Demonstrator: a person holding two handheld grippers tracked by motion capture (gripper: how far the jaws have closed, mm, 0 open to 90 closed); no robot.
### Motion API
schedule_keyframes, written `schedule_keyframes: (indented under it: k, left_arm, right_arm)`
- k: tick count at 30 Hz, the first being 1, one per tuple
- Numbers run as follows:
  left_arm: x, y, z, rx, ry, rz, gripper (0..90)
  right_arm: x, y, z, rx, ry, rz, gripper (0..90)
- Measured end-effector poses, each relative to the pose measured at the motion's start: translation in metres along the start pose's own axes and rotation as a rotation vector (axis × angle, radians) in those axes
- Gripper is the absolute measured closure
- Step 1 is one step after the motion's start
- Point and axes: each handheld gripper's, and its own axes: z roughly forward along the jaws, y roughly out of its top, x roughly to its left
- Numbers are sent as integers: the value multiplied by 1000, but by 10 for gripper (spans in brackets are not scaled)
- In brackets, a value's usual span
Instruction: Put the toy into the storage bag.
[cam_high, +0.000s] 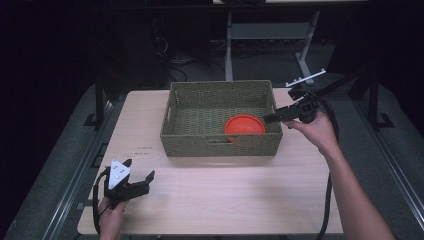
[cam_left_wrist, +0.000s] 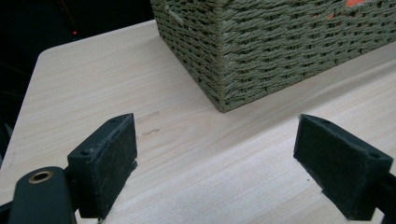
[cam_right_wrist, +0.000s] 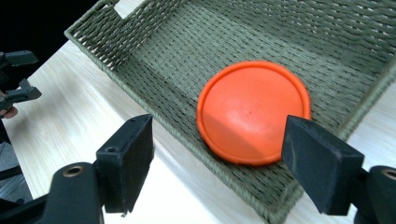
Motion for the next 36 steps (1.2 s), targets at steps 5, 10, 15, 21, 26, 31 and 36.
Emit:
schedule_keyframes:
  k: [5, 10, 15, 21, 26, 31, 36]
  left_arm:
    - [0, 0, 0, 0, 3, -4, 128]
    - [0, 0, -1, -3, 4, -2, 128]
    - [0, 0, -1, -3, 4, -2, 128]
    - [0, 0, -1, 1, 5, 0, 128]
    - [-1, 0, -1, -3, 1, -2, 128]
    - [-1, 0, -1, -2, 1, 4, 128]
    - [-1, 0, -1, 0, 3, 5, 128]
  right_arm:
    - [-2, -7, -7, -12, 0, 5, 240]
    - [-3, -12, -8, -12, -2, 6, 239]
    - [-4, -20, -11, -14, -2, 9, 236]
    - [-3, -27, -14, -20, 3, 5, 235]
    - [-4, -36, -18, -26, 6, 6, 235]
    - [-4, -46, -20, -25, -2, 0, 235]
    - [-5, -56, -21, -22, -15, -3, 235]
